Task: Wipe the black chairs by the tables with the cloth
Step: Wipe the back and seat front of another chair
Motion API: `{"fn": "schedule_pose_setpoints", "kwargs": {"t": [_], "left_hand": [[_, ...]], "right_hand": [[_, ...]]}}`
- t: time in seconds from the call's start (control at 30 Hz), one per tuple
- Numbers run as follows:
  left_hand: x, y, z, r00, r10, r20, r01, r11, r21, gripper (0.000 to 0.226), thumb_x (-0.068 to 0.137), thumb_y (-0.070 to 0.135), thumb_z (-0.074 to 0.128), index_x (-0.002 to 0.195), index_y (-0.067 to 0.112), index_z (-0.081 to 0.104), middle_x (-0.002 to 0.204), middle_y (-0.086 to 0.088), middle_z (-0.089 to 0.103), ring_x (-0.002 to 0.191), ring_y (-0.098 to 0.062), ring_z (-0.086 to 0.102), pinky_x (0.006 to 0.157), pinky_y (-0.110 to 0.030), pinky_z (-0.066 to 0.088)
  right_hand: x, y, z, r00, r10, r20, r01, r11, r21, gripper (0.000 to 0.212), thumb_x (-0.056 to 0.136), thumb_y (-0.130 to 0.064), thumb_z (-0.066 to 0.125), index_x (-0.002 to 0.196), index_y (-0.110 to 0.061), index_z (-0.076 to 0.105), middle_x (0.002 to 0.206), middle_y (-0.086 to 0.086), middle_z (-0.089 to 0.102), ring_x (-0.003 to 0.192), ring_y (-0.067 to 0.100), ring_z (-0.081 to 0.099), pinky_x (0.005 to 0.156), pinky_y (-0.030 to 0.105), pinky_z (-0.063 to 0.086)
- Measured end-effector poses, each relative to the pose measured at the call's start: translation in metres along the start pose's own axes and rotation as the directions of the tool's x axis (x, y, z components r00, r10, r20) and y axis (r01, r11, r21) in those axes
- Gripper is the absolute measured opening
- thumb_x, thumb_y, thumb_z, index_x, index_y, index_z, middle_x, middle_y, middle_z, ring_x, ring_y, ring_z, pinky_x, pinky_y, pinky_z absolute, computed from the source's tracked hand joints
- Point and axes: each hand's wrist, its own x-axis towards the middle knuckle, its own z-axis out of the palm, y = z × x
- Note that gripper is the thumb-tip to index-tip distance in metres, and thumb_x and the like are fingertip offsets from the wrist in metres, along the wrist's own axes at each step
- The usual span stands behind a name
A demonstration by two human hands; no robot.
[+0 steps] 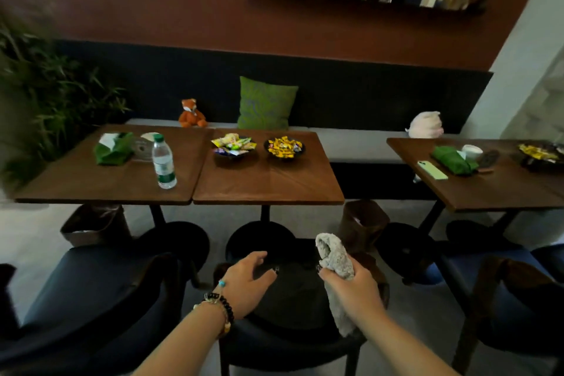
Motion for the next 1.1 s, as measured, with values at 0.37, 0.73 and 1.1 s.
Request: {"fn": "schedule_pose_setpoints", "kwargs": {"t": [0.37,0.73,1.1], "left_hand": [[-0.063,-0.109,-0.140,0.999,0.041,-0.008,-0.040,0.997,0.069,0.055,0.093,0.042,0.056,0.143,0.029,0.039,0.142,0.006,0.047,0.127,-0.008,0.045,0.099,-0.020,0.037],[-0.046,-0.232,-0.215,0.995,-0.095,-0.031,0.096,0.994,0.045,0.053,0.096,0.037,0.051,0.146,0.027,0.035,0.145,0.006,0.044,0.130,-0.012,0.044,0.105,-0.027,0.037],[0.034,-0.348,-0.193,0.931,-0.361,-0.058,0.354,0.930,-0.099,0.061,0.099,0.032,0.046,0.152,0.020,0.019,0.153,-0.003,0.034,0.137,-0.020,0.038,0.112,-0.033,0.032]], "right_hand": [[-0.063,-0.055,0.172,0.997,0.029,0.069,-0.032,0.999,0.041,0.019,0.078,-0.032,0.075,0.091,-0.044,0.067,0.090,-0.015,0.071,0.084,0.000,0.065,0.067,0.016,0.046],[-0.058,-0.051,0.327,0.976,0.176,0.132,-0.179,0.984,0.016,0.015,0.079,-0.031,0.073,0.091,-0.037,0.069,0.089,-0.015,0.071,0.086,0.003,0.066,0.069,0.019,0.047],[0.015,-0.001,0.455,0.952,0.143,0.269,-0.105,0.983,-0.151,0.042,0.082,-0.038,0.068,0.123,-0.039,0.059,0.126,-0.009,0.057,0.115,0.009,0.057,0.100,0.032,0.047]]}}
